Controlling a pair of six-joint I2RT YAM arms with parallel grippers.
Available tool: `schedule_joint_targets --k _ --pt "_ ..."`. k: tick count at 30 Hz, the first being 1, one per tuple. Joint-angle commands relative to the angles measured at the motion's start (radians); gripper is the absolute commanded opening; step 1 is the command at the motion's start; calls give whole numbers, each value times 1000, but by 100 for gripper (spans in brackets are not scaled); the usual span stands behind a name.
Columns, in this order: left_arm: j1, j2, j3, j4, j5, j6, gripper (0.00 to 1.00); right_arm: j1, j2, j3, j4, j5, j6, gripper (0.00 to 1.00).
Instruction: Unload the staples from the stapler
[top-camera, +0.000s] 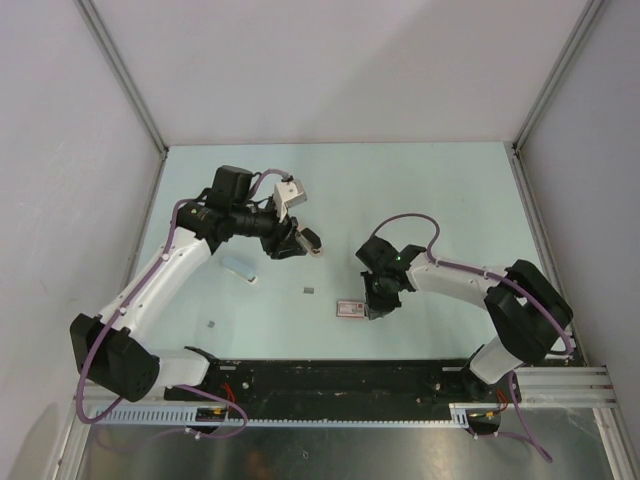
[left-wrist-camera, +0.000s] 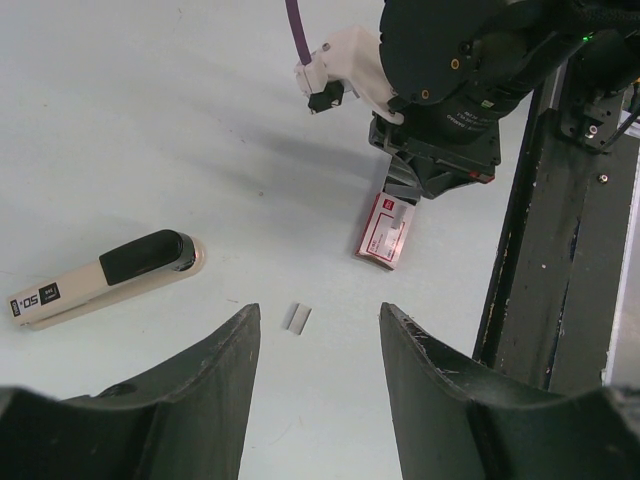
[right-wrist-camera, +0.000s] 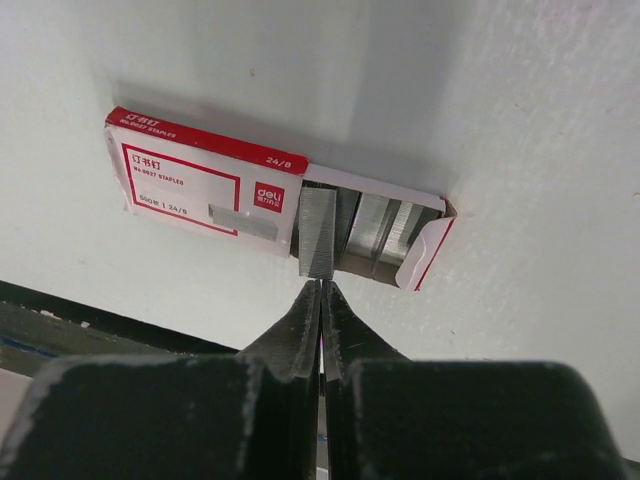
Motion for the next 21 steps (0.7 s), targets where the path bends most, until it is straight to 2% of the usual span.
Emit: schedule_joint_targets --k 1,11,21 --pt "-7 -36 -9 11 30 13 57 -11 12 -1 30 -21 -16 1" --pt "-7 -42 -13 9 31 14 57 -11 29 9 48 -38 -23 2" --pt "-8 -43 -11 9 37 6 57 -21 3 19 54 -69 -25 13"
